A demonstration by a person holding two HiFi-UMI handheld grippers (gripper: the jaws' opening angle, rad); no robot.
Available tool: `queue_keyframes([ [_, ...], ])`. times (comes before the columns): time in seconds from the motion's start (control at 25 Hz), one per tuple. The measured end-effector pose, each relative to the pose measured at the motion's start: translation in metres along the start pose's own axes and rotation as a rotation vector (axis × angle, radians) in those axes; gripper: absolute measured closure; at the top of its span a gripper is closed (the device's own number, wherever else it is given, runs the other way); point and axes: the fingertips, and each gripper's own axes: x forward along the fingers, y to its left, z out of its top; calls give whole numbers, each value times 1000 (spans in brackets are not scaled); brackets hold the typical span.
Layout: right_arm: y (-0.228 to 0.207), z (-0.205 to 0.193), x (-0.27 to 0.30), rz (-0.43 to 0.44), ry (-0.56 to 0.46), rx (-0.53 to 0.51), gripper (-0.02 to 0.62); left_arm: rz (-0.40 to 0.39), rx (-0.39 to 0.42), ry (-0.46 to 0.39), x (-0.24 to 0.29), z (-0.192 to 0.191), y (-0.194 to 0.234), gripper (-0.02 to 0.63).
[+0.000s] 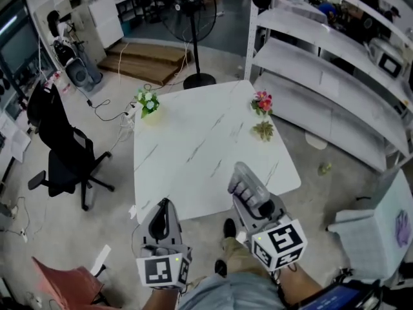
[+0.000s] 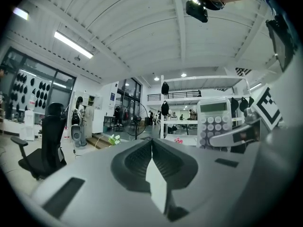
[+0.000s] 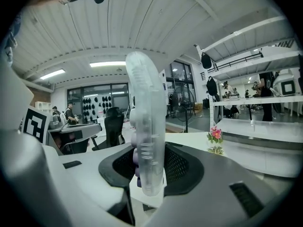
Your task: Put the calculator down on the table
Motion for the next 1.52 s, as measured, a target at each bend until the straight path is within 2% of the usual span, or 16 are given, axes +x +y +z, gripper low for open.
queue_keyframes([
  [0.32, -48, -3, 76, 19, 42, 53, 446, 19, 33, 57, 83, -13, 21, 597],
  [0.72, -92, 29, 172, 114, 48, 78, 446, 111, 91, 61, 179, 18, 51, 597],
  [0.96, -97, 62, 201, 168, 3, 56, 446, 161, 97, 19, 196, 41, 59, 597],
  [1.12, -92, 71, 215, 190, -8, 37, 446, 177, 98, 10, 200, 43, 65, 597],
  [1.52, -70, 50, 255, 205, 82, 13, 446, 161, 60, 9, 214, 26, 98, 597],
])
